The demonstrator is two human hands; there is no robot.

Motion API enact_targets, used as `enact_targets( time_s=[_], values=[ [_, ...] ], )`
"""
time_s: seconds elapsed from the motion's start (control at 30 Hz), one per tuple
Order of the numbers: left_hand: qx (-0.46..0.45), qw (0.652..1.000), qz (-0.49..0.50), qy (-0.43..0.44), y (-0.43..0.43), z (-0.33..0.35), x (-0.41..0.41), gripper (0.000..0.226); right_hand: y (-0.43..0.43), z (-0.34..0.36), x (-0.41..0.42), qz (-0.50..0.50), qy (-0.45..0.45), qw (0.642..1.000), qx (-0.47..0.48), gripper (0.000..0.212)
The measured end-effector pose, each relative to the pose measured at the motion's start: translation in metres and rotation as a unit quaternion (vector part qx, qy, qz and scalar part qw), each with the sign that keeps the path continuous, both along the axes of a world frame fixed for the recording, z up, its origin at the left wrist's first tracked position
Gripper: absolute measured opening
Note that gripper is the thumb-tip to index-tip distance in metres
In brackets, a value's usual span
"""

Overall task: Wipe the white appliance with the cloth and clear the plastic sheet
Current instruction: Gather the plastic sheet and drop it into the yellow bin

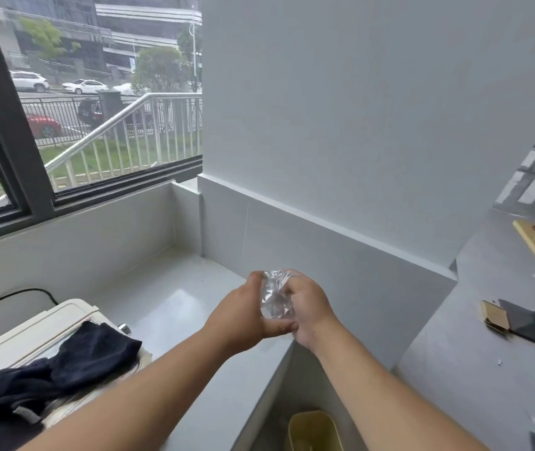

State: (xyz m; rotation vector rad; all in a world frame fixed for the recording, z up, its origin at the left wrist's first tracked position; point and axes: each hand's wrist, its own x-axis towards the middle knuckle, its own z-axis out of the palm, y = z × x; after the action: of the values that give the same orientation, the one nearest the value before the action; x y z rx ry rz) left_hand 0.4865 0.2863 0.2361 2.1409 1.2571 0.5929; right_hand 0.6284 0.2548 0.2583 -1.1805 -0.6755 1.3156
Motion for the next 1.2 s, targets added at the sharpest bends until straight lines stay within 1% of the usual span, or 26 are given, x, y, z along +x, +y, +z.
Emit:
enact_targets(
  time_s=[0.03,0.1,0.17,0.23,0.3,0.37,0.43,0.47,0.5,0.57,0.6,0.67,0.7,0.8,0.83,0.87,0.97,1.0,1.07,1.1,1.13,1.2],
  values=[
    [0.005,1.0,-0.006,0.013,-0.001,0.0,0.006,0.085,-0.002,-0.002,0.007,-0.012,0.003,1.0,0.005,0.023],
    [0.022,0.999,-0.004,0.026,-0.004,-0.002,0.02,0.069,-0.005,-0.008,0.024,-0.037,-0.009,0.999,0.021,0.031],
    [0.017,1.0,0.002,0.004,-0.003,-0.006,0.033,0.054,-0.008,-0.012,0.041,-0.038,-0.046,0.998,0.026,0.034],
    [-0.012,0.999,0.01,-0.041,0.0,-0.01,0.05,0.039,-0.011,-0.02,0.058,-0.018,-0.059,0.998,-0.001,0.035],
    [-0.028,0.996,0.019,-0.084,0.001,-0.015,0.068,0.031,-0.01,-0.032,0.074,0.024,-0.022,0.998,-0.045,0.043],
    [-0.056,0.991,0.017,-0.123,0.002,-0.021,0.091,0.028,-0.009,-0.042,0.089,0.073,0.044,0.995,-0.059,0.045],
    [-0.076,0.987,0.012,-0.141,0.002,-0.028,0.113,0.023,-0.007,-0.05,0.102,0.066,0.09,0.992,-0.052,0.039],
    [-0.064,0.989,0.008,-0.135,0.002,-0.031,0.122,0.022,-0.006,-0.052,0.108,0.045,0.1,0.993,-0.053,0.034],
    [-0.043,0.991,0.001,-0.125,0.003,-0.035,0.131,0.021,-0.005,-0.055,0.117,0.024,0.103,0.993,-0.052,0.031],
    [0.018,0.994,-0.012,-0.108,0.007,-0.043,0.144,0.024,-0.004,-0.062,0.137,-0.01,0.079,0.996,-0.044,0.026],
    [0.042,0.994,-0.016,-0.098,0.009,-0.047,0.149,0.034,-0.004,-0.066,0.147,-0.024,0.069,0.997,-0.04,0.025],
    [0.069,0.994,-0.038,-0.073,0.012,-0.054,0.156,0.077,-0.004,-0.075,0.164,-0.041,0.054,0.996,-0.051,0.028],
    [0.085,0.993,-0.067,-0.045,0.013,-0.058,0.16,0.09,-0.004,-0.08,0.172,-0.045,0.042,0.996,-0.064,0.03],
    [0.13,0.972,-0.179,0.085,0.016,-0.071,0.176,0.108,-0.003,-0.091,0.186,-0.045,0.017,0.995,-0.09,0.033],
    [0.136,0.964,-0.196,0.117,0.018,-0.075,0.181,0.109,-0.003,-0.095,0.19,-0.049,0.019,0.994,-0.098,0.033],
    [0.146,0.96,-0.199,0.133,0.021,-0.078,0.185,0.104,-0.003,-0.1,0.193,-0.051,0.022,0.993,-0.103,0.033],
    [0.163,0.96,-0.192,0.126,0.027,-0.086,0.192,0.087,-0.003,-0.114,0.201,-0.039,0.02,0.992,-0.118,0.036],
    [0.155,0.964,-0.183,0.117,0.029,-0.089,0.194,0.083,-0.004,-0.119,0.201,-0.036,0.005,0.991,-0.126,0.035],
    [0.125,0.976,-0.151,0.098,0.032,-0.094,0.196,0.074,-0.003,-0.13,0.201,-0.016,-0.062,0.988,-0.144,0.029],
    [0.114,0.979,-0.139,0.096,0.033,-0.097,0.198,0.07,-0.003,-0.136,0.201,-0.004,-0.086,0.985,-0.15,0.032],
    [0.107,0.98,-0.132,0.1,0.034,-0.1,0.2,0.066,-0.003,-0.14,0.201,0.001,-0.088,0.985,-0.151,0.036],
    [0.091,0.984,-0.115,0.104,0.035,-0.106,0.205,0.054,-0.002,-0.15,0.202,-0.008,-0.045,0.989,-0.143,0.038]
  ],
)
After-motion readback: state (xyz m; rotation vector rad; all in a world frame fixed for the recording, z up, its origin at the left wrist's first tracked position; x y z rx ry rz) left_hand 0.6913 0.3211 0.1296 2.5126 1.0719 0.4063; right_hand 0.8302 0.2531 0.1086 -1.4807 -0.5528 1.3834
